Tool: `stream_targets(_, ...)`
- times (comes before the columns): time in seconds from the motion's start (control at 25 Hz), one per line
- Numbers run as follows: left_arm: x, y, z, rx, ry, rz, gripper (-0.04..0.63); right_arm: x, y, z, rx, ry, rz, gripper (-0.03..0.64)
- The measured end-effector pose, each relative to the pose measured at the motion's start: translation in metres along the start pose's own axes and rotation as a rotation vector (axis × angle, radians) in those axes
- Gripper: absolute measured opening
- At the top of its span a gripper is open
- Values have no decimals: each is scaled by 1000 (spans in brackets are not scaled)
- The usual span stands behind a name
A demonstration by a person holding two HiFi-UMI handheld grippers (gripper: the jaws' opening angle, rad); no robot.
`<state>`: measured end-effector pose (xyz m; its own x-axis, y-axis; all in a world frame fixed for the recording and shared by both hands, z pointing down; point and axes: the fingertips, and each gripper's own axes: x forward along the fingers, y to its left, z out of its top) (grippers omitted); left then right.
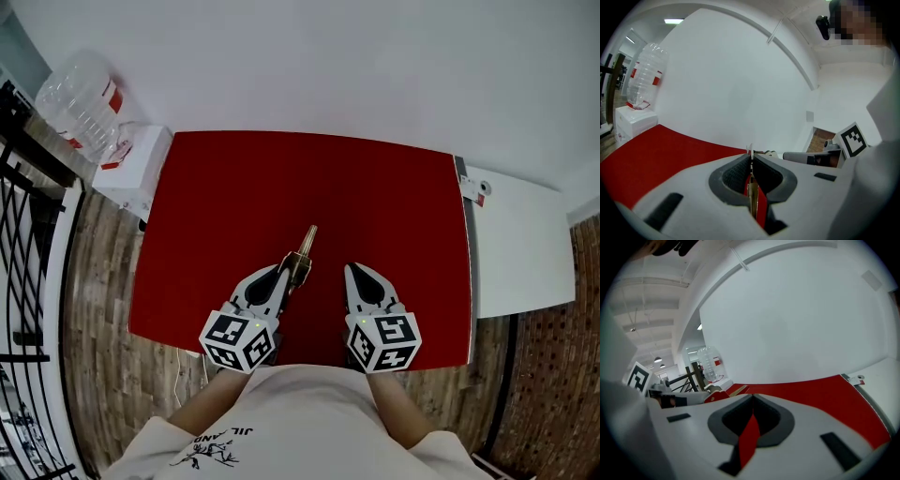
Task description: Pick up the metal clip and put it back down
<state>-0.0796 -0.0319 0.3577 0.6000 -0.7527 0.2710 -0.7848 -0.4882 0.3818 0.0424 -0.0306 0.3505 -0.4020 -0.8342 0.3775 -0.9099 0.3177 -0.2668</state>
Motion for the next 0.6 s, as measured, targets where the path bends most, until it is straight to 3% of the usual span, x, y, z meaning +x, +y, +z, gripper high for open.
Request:
stream_targets(0.48,-5,-3,-8,51,24,46,25,-7,2,-5,20,-6,11,6)
stream_targets(0.6,-6,-4,-7,17,17,27,25,-10,3,-6,24,-6,9,6)
